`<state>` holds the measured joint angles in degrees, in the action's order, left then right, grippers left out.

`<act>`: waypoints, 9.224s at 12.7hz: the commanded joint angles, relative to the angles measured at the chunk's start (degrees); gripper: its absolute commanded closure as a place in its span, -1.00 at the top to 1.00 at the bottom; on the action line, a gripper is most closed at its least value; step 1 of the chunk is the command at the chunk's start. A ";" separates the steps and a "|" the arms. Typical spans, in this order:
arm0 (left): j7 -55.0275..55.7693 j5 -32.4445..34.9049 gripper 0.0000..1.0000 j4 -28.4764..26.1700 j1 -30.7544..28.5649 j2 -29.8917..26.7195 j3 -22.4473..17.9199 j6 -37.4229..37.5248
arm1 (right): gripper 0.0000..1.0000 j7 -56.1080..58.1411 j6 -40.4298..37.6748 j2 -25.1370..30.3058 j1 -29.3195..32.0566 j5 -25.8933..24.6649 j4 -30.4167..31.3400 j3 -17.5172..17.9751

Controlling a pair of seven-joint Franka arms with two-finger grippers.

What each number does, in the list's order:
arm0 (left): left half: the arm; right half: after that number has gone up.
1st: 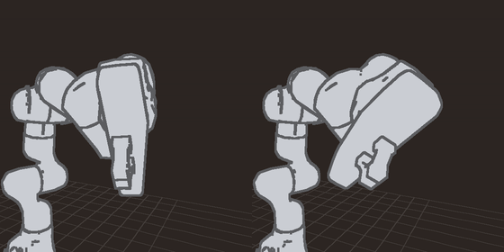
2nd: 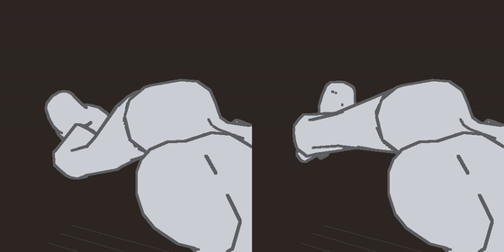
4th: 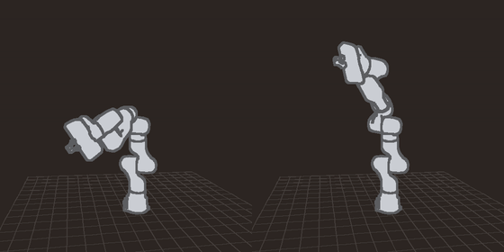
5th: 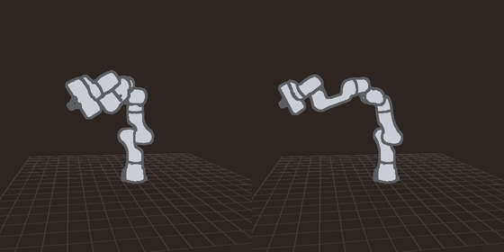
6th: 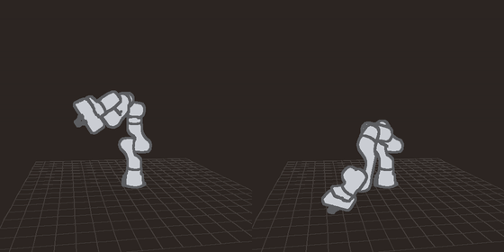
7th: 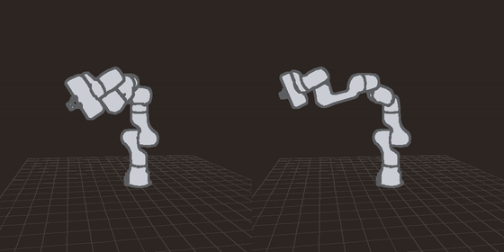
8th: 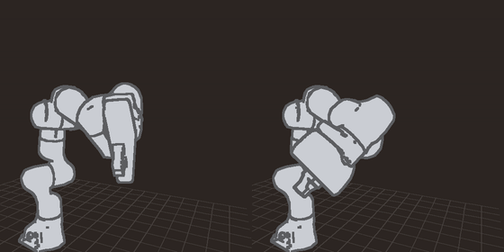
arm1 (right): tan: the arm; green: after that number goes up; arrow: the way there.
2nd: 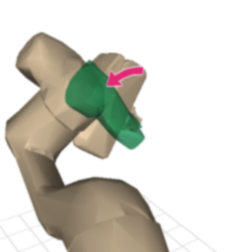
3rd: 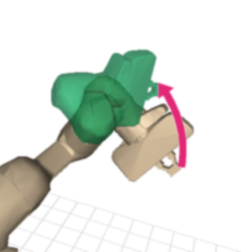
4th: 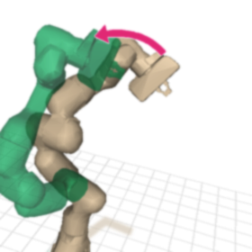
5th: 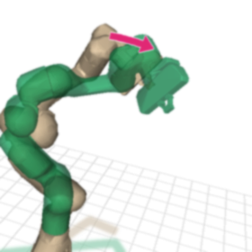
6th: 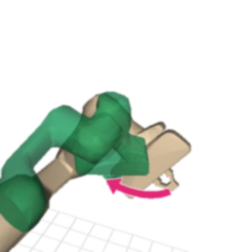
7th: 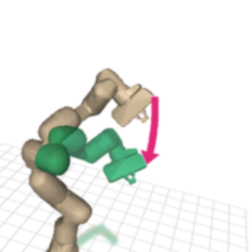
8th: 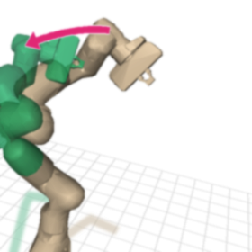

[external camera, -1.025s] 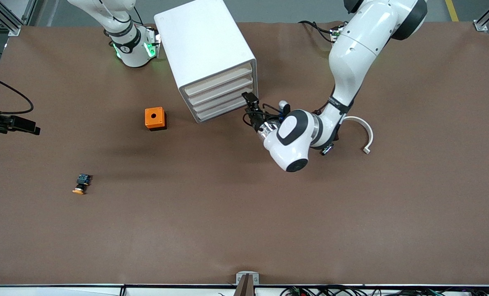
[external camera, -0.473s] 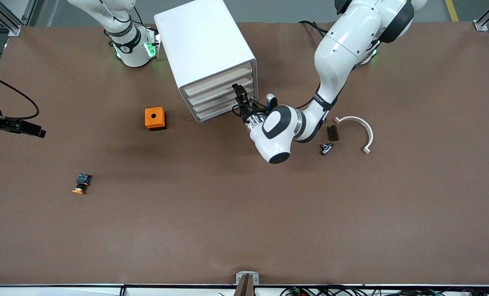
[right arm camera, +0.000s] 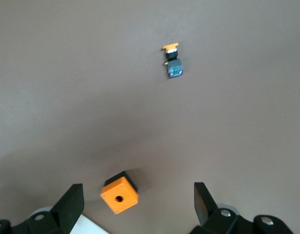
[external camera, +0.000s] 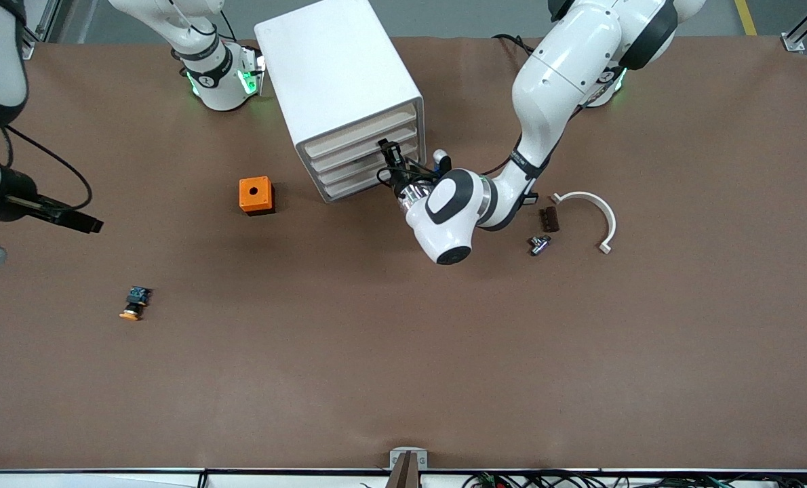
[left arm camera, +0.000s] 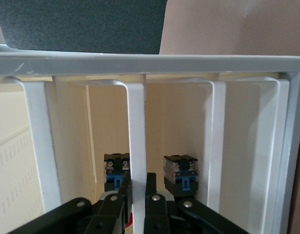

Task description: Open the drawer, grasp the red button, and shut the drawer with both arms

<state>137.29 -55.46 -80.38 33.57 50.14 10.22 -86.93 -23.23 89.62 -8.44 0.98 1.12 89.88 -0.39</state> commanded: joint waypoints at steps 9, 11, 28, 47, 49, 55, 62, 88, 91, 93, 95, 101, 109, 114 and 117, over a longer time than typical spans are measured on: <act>-9.14 -0.88 -1.00 4.18 -14.58 -0.22 -0.73 0.44 | 1.00 -48.19 9.50 -1.05 -27.68 3.00 2.14 -0.14; -9.59 -1.14 -1.00 4.18 -14.58 -0.22 -0.73 0.44 | 1.00 -53.56 11.62 -2.10 -31.89 3.36 2.14 -0.14; -14.32 10.51 1.00 9.28 -26.00 -6.09 -1.96 5.01 | 1.00 -76.70 27.63 -11.95 -50.37 2.22 7.94 -0.32; -50.70 39.25 1.00 10.95 -31.20 -18.93 -1.61 9.50 | -1.00 -79.43 29.65 -15.99 -52.31 0.11 7.42 -0.40; -56.58 43.83 1.00 10.69 -31.02 -20.59 -0.56 9.67 | -1.00 -78.38 28.25 -15.64 -50.91 0.28 4.19 -0.66; -80.24 44.29 1.00 7.97 -33.22 -23.85 0.06 9.94 | -1.00 -46.73 11.38 -12.13 -33.19 2.39 -3.75 -0.58; -90.44 49.53 1.00 4.54 -30.24 -23.86 4.88 1.87 | -1.00 -5.28 26.62 -11.25 -14.09 -0.15 10.29 -0.75; -73.77 59.59 1.00 -15.33 -9.15 -15.69 12.72 -44.64 | 1.00 18.57 52.59 -22.33 0.87 -2.62 21.48 -0.40; -67.87 59.41 1.00 -15.33 -6.51 -15.68 12.89 -44.56 | 1.00 19.27 46.81 -19.79 0.78 -2.62 20.08 -0.32; -64.19 59.32 1.00 -15.33 -4.22 -15.60 12.90 -44.29 | 1.00 19.27 38.66 -16.63 0.86 -2.62 16.93 -0.32; -59.36 59.23 1.00 -15.51 -1.85 -15.51 13.42 -44.12 | 1.00 19.36 29.69 -14.25 1.30 -2.53 12.36 -0.32; -48.36 59.23 1.00 -15.95 2.28 -14.72 17.11 -43.33 | 1.00 23.84 -0.28 -13.71 2.88 -2.44 -9.87 -0.49; -46.23 58.26 1.00 -14.90 -0.32 -16.81 16.41 -41.58 | 1.00 23.93 -7.53 -3.60 4.82 -2.53 -10.69 -0.67; -49.30 59.85 1.00 -12.52 -19.03 -23.67 16.67 -37.61 | 1.00 23.49 -7.53 -4.04 4.73 -2.88 -14.20 -0.23; -59.92 59.76 1.00 -12.34 -27.57 -28.24 16.76 -33.58 | 1.00 23.05 -7.70 -3.52 4.73 -1.23 -14.73 -0.05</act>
<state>81.03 3.56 -91.56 9.17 25.42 26.10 -123.14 0.27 82.69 -12.34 4.92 -1.15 76.05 -1.37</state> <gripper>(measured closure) 0.000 0.000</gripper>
